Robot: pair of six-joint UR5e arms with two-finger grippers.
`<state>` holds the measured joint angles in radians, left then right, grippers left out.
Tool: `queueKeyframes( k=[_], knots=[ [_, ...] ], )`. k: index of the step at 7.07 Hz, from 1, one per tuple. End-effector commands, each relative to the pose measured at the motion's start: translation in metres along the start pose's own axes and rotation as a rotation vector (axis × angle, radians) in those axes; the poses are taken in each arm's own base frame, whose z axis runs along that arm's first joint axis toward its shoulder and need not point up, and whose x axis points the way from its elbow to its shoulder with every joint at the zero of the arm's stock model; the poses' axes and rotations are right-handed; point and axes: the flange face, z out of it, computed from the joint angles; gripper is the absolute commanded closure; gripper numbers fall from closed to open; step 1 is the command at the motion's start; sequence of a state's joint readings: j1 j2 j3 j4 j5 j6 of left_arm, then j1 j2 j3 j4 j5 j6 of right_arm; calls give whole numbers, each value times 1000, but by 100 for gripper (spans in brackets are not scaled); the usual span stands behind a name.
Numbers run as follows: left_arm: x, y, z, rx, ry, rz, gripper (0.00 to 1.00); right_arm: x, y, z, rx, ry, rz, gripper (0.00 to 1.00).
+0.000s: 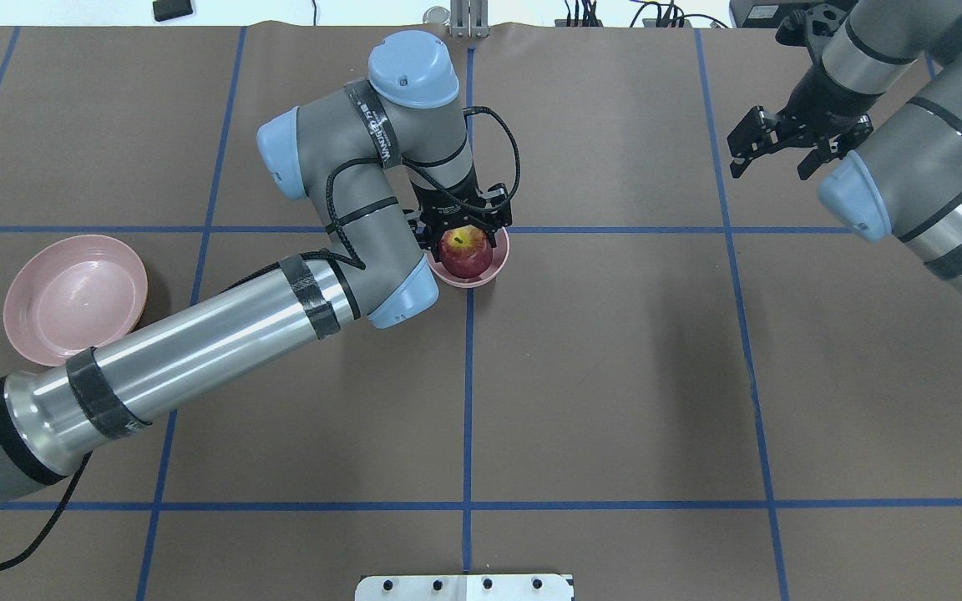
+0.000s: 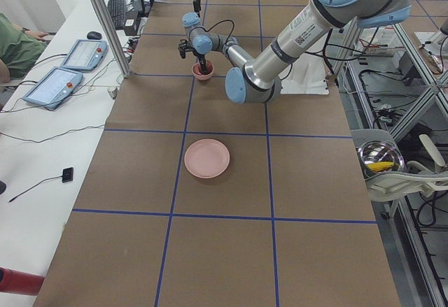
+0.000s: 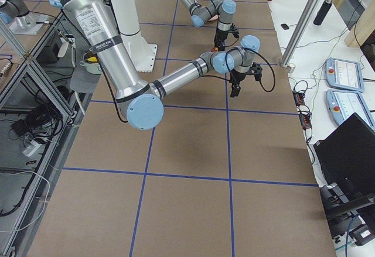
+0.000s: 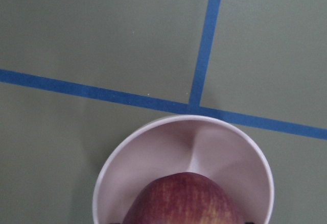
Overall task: Move apple from plate to bowl
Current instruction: 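Lower the apple into the bowl and open the left gripper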
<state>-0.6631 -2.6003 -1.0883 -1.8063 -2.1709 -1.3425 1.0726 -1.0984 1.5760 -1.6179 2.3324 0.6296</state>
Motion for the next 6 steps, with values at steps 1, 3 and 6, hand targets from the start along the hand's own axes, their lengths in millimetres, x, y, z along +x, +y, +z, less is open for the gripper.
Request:
queueKeyframes(
  k=[1,3,6],
  knots=[
    [4,2,4,55,7,6,2,26,-5,-7,2,21,41,0],
    [3,-1,-22,80,39,30,1,46,-9,-20,-7,44,76,0],
    [-132,-38,-83,154,7,110,1,166,9,-28,-12,90,-9,0]
  ],
)
